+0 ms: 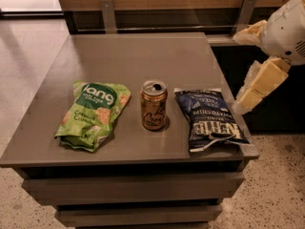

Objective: Pick orange can

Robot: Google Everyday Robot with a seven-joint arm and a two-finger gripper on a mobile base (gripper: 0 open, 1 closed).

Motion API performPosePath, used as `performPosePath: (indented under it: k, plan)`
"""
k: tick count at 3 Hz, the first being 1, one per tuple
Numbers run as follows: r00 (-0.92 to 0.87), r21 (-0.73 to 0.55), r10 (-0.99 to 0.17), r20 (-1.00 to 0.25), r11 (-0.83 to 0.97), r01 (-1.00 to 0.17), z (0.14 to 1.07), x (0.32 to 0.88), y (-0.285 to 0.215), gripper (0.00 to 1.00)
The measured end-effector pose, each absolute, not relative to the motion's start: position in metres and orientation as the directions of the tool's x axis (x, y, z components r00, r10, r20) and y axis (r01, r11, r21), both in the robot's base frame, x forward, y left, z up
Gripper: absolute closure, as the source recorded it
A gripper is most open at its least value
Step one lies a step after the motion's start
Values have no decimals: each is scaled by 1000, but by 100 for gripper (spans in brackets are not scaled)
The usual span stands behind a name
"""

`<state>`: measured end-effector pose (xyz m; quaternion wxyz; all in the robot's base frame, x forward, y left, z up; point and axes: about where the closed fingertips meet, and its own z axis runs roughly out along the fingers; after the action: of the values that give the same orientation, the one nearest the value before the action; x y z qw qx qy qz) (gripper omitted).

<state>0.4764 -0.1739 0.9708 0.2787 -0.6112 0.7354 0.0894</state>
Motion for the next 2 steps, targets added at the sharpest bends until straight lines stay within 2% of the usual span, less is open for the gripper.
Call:
performPosePath:
  k: [1, 2]
  plan:
    - [-74, -147, -771, -632, 214, -966, 961, 490, -143, 0]
    - [-73, -133, -754, -653, 209, -969, 962, 490, -137, 0]
